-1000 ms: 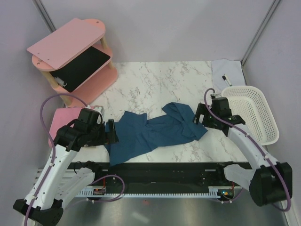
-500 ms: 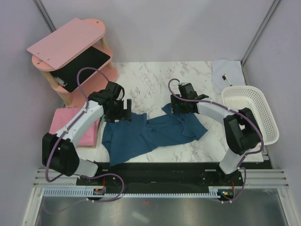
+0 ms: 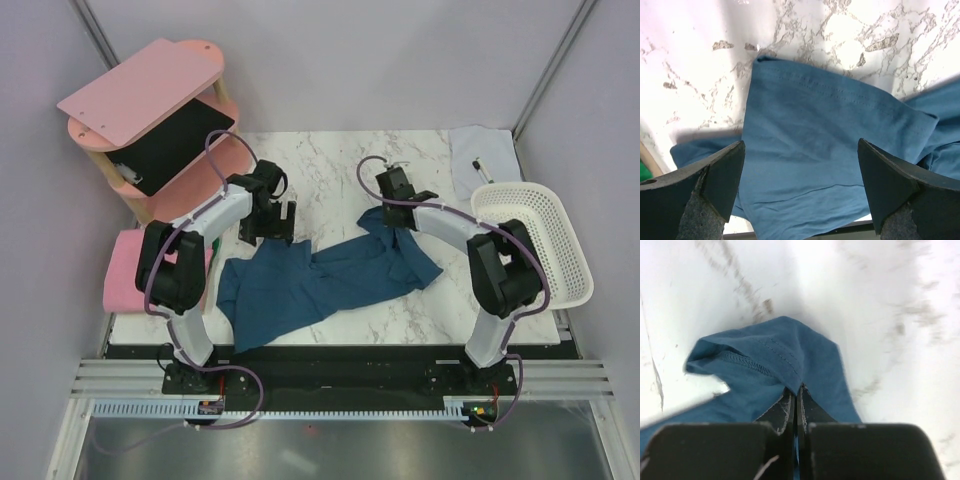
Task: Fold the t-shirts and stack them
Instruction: Flatten the tshirt out
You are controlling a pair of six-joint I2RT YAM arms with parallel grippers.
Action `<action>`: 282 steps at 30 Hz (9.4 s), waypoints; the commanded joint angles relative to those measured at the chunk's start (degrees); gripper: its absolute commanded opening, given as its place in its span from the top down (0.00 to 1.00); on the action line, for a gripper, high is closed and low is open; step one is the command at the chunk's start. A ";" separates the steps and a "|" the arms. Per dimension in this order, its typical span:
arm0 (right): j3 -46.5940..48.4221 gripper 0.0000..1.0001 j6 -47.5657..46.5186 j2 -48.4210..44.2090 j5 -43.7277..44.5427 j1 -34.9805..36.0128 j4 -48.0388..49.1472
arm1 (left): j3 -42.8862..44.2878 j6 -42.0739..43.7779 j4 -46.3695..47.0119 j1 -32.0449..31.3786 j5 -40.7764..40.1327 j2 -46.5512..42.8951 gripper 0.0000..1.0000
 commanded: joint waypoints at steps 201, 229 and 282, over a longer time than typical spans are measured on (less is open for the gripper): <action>26.88 0.07 -12.62 6.30 1.19 -9.43 -21.42 | -7.29 1.43 9.56 12.44 13.34 -12.25 0.98; 29.43 0.80 -13.15 19.76 5.76 -8.82 -18.27 | -7.55 1.44 9.47 12.44 12.99 -11.72 0.98; 15.81 1.00 -7.26 -74.38 -9.37 -8.90 -15.36 | 53.44 0.12 -23.23 12.80 10.97 -50.14 0.98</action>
